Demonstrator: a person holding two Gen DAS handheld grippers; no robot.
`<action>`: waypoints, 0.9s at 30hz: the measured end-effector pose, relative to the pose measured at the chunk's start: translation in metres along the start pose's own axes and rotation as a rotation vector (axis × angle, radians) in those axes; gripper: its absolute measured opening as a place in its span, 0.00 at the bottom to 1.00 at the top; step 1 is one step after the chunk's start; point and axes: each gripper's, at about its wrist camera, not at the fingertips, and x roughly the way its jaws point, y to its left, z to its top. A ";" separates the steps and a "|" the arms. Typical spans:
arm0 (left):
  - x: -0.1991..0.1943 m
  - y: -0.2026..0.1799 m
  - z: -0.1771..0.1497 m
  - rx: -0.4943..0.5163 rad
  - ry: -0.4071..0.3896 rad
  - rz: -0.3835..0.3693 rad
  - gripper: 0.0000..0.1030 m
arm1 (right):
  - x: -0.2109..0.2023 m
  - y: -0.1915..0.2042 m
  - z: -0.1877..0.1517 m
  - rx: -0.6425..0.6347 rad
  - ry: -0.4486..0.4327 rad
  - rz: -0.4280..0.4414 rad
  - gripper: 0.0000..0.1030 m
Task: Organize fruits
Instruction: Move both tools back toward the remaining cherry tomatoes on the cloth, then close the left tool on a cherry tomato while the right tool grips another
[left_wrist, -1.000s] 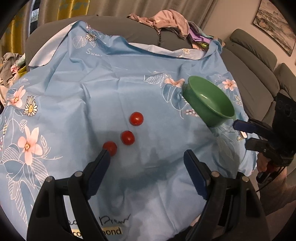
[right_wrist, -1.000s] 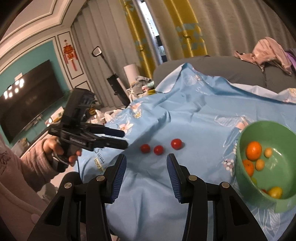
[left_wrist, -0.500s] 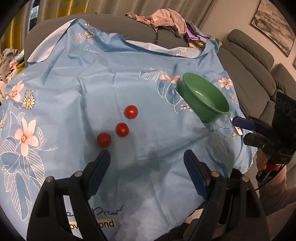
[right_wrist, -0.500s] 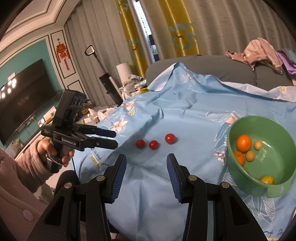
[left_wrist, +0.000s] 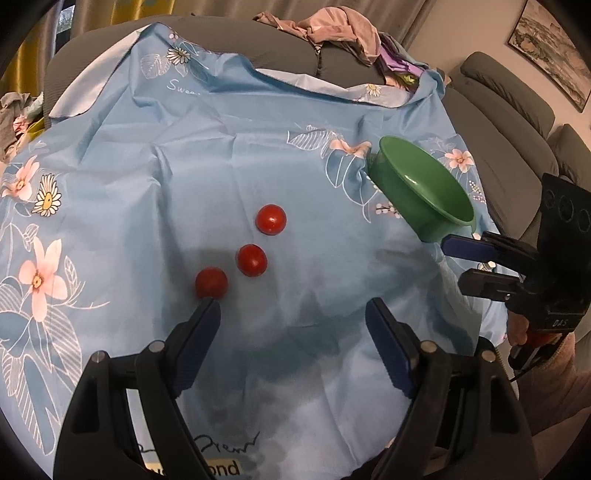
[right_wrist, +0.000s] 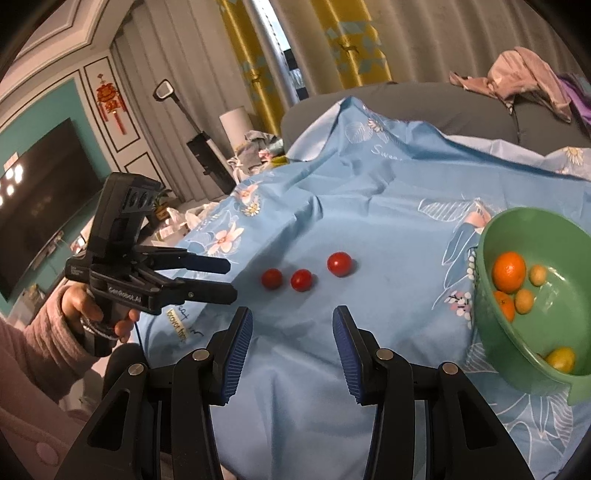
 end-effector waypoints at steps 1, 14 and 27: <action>0.002 0.001 0.001 0.002 0.003 -0.005 0.78 | 0.002 -0.001 0.000 0.003 0.003 0.001 0.44; 0.020 0.001 0.007 0.025 0.035 0.015 0.78 | 0.025 -0.010 0.006 0.043 0.039 -0.021 0.44; 0.057 0.003 0.028 0.127 0.082 0.101 0.65 | 0.079 -0.031 0.030 0.072 0.086 -0.058 0.44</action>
